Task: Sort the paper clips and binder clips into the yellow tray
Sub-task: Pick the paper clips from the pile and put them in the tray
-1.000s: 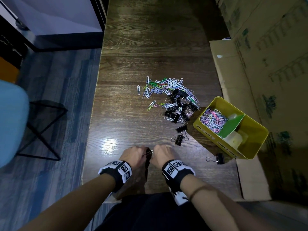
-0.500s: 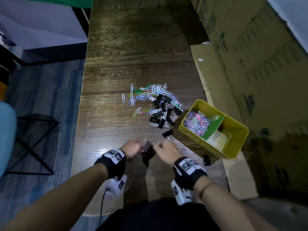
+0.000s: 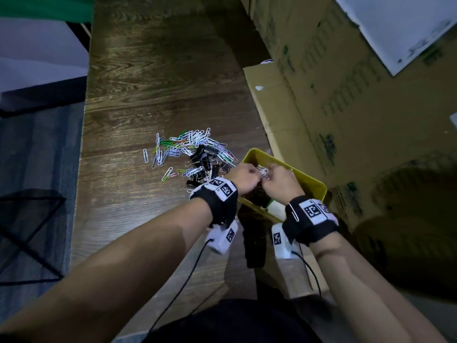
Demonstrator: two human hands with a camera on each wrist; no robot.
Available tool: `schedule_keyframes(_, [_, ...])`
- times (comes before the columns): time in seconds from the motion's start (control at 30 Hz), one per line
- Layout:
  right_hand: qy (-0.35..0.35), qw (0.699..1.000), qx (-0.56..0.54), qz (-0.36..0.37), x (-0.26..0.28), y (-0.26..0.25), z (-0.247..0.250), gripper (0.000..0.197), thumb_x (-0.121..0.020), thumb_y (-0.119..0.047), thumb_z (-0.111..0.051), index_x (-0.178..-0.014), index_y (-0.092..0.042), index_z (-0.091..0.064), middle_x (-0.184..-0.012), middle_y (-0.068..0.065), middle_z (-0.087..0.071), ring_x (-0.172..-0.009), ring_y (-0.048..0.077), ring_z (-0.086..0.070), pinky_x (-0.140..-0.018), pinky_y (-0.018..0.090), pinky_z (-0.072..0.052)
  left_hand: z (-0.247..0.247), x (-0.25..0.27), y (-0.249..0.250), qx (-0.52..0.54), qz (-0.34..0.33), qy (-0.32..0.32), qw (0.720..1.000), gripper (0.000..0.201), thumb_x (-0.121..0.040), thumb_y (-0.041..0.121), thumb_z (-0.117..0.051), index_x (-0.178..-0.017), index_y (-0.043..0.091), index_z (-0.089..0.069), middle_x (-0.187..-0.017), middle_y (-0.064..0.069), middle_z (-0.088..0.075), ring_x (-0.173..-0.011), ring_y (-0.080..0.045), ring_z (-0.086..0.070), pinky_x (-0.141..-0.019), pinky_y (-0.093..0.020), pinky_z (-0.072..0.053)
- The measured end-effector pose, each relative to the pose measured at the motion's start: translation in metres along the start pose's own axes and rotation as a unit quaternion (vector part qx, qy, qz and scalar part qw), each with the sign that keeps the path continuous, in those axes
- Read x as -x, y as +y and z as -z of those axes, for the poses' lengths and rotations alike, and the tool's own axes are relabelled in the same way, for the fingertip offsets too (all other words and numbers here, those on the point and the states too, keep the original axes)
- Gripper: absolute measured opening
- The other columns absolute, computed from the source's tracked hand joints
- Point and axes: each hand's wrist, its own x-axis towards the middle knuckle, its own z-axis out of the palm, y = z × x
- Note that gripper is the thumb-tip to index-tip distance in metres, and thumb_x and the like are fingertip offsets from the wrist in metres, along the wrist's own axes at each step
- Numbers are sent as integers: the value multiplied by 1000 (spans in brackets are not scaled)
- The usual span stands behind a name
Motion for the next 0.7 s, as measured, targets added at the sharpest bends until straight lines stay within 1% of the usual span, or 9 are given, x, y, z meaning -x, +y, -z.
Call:
schedule_keyframes(0.07, [-1, 999, 38, 39, 3, 5, -1, 57, -87, -19, -54, -139, -2, -38, -133, 22, -52, -128, 34, -44, -106, 37, -36, -3, -3, -6, -100, -10, 1, 995, 32, -91, 30, -46, -117, 19, -61, -128, -11, -58, -115, -30, -54, -96, -32, -42])
schedule_keyframes(0.13, [-8, 995, 62, 74, 9, 7, -5, 69, -85, -29, -61, -143, -4, -31, -137, 20, -46, -131, 33, -40, -107, 36, -33, -2, 1, -11, -92, -28, 16, 995, 36, -92, 28, -47, -126, 22, -57, -130, -10, -58, -117, -30, -54, -98, -31, -42])
schedule_keyframes(0.23, [-49, 981, 138, 129, 17, 12, -15, 84, -77, -45, -70, -142, -9, -32, -136, 16, -46, -129, 29, -38, -106, 35, -32, 3, 14, -22, -9, -68, 53, 996, 23, -90, 20, -53, -107, 23, -69, -104, -10, -71, -94, -30, -65, -86, -36, -52])
schedule_keyframes(0.33, [-44, 964, 207, 163, 20, 19, -23, 80, -79, -32, -72, -141, -9, -27, -126, 18, -54, -124, 31, -42, -104, 37, -33, 17, 28, -41, 168, -50, 105, 979, 23, -89, 10, -54, -84, 26, -69, -70, -5, -69, -60, -29, -62, -65, -45, -54])
schedule_keyframes(0.4, [-18, 944, 264, 198, 18, 23, -27, 61, -82, -20, -65, -136, -15, -36, -115, 13, -61, -117, 29, -49, -110, 39, -25, 33, 32, -55, 179, -28, 175, 968, 25, -88, 5, -53, -87, 25, -69, -71, -4, -68, -57, -21, -56, -57, -35, -50])
schedule_keyframes(0.47, [-7, 929, 302, 215, 15, 22, -27, 39, -79, -14, -60, -117, -22, -54, -102, 5, -66, -108, 24, -56, -113, 44, -14, 53, 30, -75, 119, -3, 229, 966, 31, -87, 0, -53, -102, 24, -67, -91, -5, -69, -58, -14, -54, -51, -22, -48])
schedule_keyframes(0.5, [-4, 929, 306, 210, 12, 21, -25, 33, -78, -12, -59, -109, -23, -58, -96, 3, -67, -102, 22, -60, -113, 45, -13, 64, 28, -84, 68, 6, 243, 968, 36, -86, 0, -54, -111, 23, -64, -101, -5, -66, -61, -11, -54, -54, -20, -49])
schedule_keyframes(0.6, [27, 941, 283, 186, 0, 20, -17, 38, -73, -2, -58, -103, -24, -62, -88, 2, -70, -91, 20, -65, -115, 42, -19, 87, 18, -109, -110, 12, 231, 967, 55, -81, 5, -61, -132, 23, -48, -122, -9, -48, -96, -19, -54, -92, -28, -45])
schedule_keyframes(0.7, [58, 957, 243, 143, -13, 20, -9, 41, -71, 0, -61, -105, -23, -63, -85, 3, -70, -89, 21, -65, -116, 42, -19, 99, 6, -124, -193, -6, 188, 963, 64, -82, 17, -65, -139, 25, -37, -132, -14, -38, -104, -25, -51, -91, -32, -44])
